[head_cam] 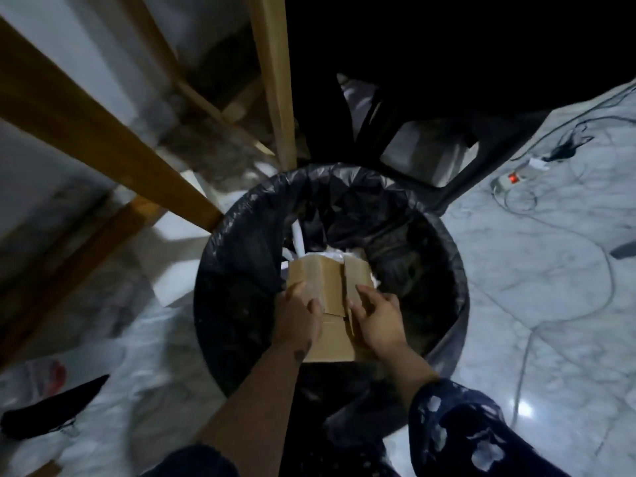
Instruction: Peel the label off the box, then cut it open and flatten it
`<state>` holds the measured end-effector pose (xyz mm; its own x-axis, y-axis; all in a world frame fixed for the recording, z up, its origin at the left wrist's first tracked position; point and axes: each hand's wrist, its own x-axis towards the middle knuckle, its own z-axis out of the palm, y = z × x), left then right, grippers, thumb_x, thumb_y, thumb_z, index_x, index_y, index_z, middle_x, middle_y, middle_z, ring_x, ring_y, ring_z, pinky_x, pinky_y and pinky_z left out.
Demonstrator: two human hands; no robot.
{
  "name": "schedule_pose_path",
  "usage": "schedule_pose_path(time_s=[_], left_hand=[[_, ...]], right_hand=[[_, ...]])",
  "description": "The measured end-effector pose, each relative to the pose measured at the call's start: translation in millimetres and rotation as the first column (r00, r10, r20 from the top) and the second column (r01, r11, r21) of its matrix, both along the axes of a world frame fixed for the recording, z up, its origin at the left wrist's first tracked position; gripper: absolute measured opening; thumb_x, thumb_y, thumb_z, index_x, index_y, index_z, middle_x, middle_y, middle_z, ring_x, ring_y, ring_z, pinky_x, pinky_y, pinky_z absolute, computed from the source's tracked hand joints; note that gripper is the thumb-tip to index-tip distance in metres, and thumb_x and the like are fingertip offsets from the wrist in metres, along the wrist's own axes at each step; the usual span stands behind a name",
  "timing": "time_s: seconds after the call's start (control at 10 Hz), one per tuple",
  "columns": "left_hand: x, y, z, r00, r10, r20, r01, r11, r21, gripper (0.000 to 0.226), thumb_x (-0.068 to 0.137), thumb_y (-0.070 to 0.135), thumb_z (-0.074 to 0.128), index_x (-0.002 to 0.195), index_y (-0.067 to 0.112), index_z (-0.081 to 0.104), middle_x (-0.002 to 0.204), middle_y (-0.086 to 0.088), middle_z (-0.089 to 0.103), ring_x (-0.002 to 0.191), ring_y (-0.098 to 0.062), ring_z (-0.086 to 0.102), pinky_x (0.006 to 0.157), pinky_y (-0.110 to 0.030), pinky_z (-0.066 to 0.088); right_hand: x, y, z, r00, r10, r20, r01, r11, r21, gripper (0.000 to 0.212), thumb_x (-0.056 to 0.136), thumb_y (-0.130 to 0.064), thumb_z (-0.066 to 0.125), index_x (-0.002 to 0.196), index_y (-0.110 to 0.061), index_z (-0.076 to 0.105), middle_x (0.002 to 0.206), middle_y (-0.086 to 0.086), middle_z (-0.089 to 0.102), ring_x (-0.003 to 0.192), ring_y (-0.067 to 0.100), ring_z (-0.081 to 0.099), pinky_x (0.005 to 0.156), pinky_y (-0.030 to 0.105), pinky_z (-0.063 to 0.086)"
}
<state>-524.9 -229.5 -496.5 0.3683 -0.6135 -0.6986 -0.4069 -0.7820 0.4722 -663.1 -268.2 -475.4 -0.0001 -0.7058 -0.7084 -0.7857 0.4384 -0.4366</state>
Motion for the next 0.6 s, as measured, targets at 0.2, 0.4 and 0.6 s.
schedule_pose_path(time_s=[0.2,0.4,0.6], left_hand=[[-7,-24,-121,0.989,-0.146,-0.021,0.147,0.986,0.08,0.036,0.097,0.012,0.038,0.132,0.005,0.045,0.136,-0.023,0.045,0.125,-0.038,0.043,0.096,-0.029,0.034],[-13,-22,-131,0.99,-0.138,-0.038,0.14,0.987,0.076,0.05,0.095,0.016,0.044,0.143,0.011,0.032,0.146,-0.017,0.029,0.132,-0.034,0.032,0.108,-0.04,0.032],[16,-19,-38,0.994,-0.015,-0.112,0.021,0.998,0.051,0.047,0.094,0.014,0.045,0.14,0.013,0.038,0.134,-0.014,0.051,0.118,-0.03,0.051,0.095,-0.033,0.043]], right_hand=[[2,-24,-128,0.996,0.013,-0.092,-0.012,1.0,0.021,0.045,0.098,-0.027,0.044,0.142,-0.023,0.041,0.141,0.02,0.041,0.126,0.035,0.044,0.105,0.032,0.033],[17,-27,-149,0.987,0.073,-0.141,-0.049,0.985,0.164,0.066,0.098,-0.03,0.042,0.151,-0.013,0.008,0.144,0.021,0.042,0.131,0.036,0.04,0.103,0.037,0.035],[13,-31,-53,0.965,0.206,-0.161,-0.196,0.977,0.079,0.044,0.096,-0.032,0.044,0.133,-0.009,0.048,0.132,0.021,0.053,0.123,0.037,0.049,0.098,0.036,0.041]])
